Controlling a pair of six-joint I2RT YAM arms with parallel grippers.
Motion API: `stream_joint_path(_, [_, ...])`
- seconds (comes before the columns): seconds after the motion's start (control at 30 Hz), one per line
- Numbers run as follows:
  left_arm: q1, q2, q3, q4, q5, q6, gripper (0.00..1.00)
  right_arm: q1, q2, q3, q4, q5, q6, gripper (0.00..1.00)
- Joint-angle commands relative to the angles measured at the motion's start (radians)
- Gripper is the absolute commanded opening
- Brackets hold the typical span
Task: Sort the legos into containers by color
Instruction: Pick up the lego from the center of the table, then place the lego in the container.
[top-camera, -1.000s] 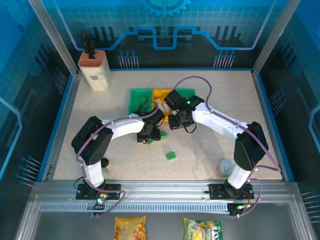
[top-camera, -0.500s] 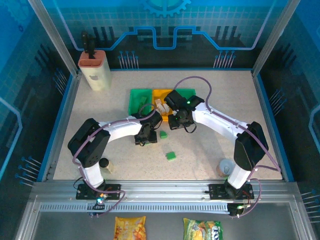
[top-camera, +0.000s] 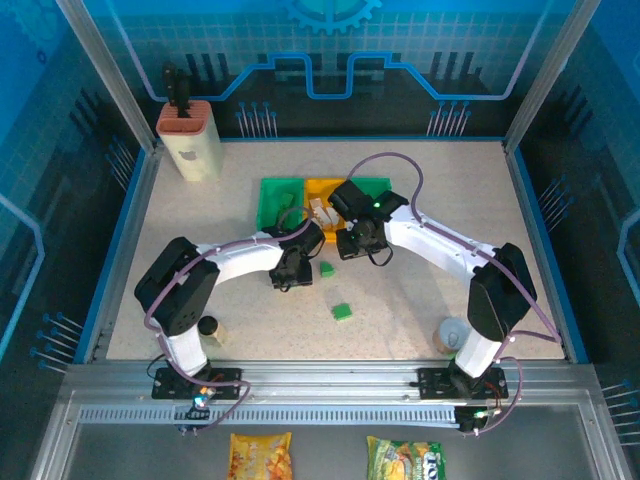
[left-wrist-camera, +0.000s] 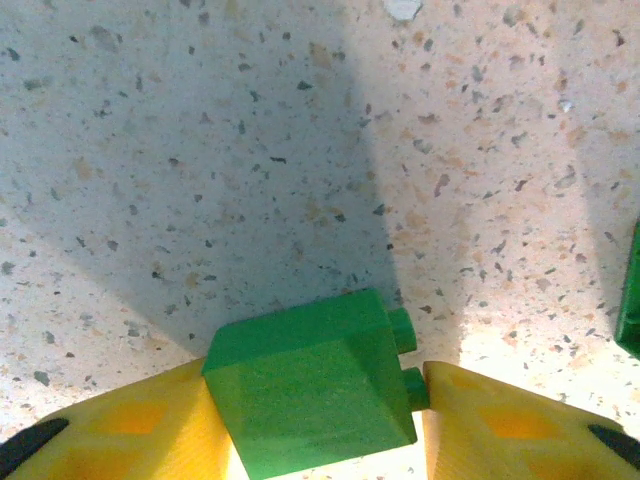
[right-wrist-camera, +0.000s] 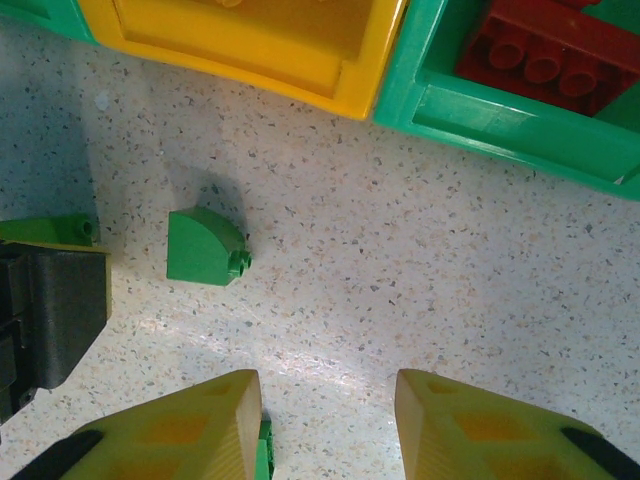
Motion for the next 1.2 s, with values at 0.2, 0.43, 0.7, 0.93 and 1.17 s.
stream_joint_path(0.2, [-0.005, -0.065, 0.024, -0.045, -0.025, 0.032, 0.46, -0.004, 0.018, 0.023, -0.018, -0.003, -0.004, 0.41])
stream_joint_path(0.43, [0.01, -0.113, 0.067, -0.102, -0.044, 0.063, 0.46, -0.004, 0.014, 0.023, -0.022, 0.003, -0.004, 0.41])
stream_joint_path(0.7, [0.082, -0.159, 0.157, -0.162, -0.039, 0.136, 0.46, -0.01, -0.006, 0.007, -0.025, 0.016, 0.0, 0.41])
stream_joint_path(0.93, [0.172, -0.131, 0.258, -0.182, -0.033, 0.228, 0.46, -0.021, -0.052, -0.025, -0.028, 0.029, 0.009, 0.41])
stream_joint_path(1.17, [0.261, -0.028, 0.403, -0.196, -0.003, 0.301, 0.46, -0.029, -0.095, -0.061, -0.039, 0.044, 0.02, 0.41])
